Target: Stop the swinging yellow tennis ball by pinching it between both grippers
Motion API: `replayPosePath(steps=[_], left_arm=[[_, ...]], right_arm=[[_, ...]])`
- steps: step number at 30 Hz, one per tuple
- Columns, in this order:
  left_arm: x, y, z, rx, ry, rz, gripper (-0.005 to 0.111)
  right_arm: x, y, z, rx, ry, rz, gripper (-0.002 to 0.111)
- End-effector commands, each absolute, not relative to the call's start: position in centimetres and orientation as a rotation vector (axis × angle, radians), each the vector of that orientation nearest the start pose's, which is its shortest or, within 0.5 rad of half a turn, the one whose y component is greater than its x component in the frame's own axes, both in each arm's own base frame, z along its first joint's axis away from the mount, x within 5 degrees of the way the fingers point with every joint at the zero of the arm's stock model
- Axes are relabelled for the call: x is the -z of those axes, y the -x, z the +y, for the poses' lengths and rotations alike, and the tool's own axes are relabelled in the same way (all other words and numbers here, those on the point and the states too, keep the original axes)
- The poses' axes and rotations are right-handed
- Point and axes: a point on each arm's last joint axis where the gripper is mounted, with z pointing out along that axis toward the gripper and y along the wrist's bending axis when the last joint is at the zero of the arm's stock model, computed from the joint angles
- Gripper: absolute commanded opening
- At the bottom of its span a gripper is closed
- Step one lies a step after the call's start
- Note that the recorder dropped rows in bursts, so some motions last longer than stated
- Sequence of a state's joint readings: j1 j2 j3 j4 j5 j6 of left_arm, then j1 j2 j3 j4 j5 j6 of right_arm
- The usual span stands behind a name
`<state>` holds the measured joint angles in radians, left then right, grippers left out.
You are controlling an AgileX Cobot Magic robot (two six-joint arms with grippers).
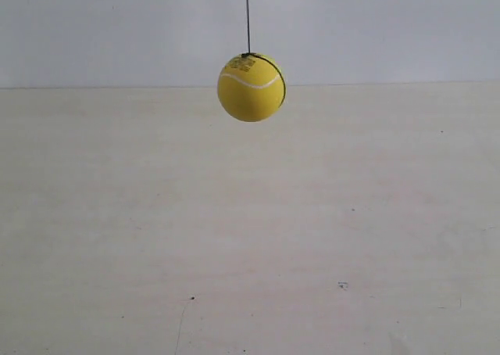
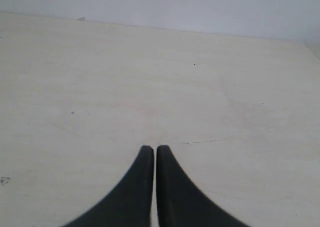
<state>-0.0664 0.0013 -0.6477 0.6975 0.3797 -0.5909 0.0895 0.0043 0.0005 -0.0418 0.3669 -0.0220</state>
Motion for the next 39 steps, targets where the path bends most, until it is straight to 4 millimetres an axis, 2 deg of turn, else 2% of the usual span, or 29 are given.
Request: replayPosePath(steps=[1,6,11,15,24,39], left_arm=[[-36.9,1.5,1.5,-0.113,0.054,1.169,0.005],[-31.9,-2.0,0.1,-0.174,-0.167,1.25,0.005],[-25.5,-4.7,-0.2,-0.095,-0.143,1.386,0.005],[-20.8,-5.6,-0.2,-0.061,-0.128,1.538,0.005],[-18.1,-5.3,0.0,-0.069,-0.122,1.842,0.005],[-18.7,-5.5,-0.1,-0.065,-0.123,1.766,0.005]], right_arm=[[-18.0,-5.3,0.3,0.003,0.136,1.843,0.0],[-18.0,-5.3,0.3,0.001,0.134,1.844,0.0],[-18.0,-5.3,0.3,0.001,0.134,1.844,0.0],[-18.0,-5.3,0.3,0.001,0.134,1.844,0.0],[-18.0,-5.3,0.3,-0.001,0.133,1.844,0.0],[-18.1,-5.3,0.3,-0.005,0.13,1.833,0.0]])
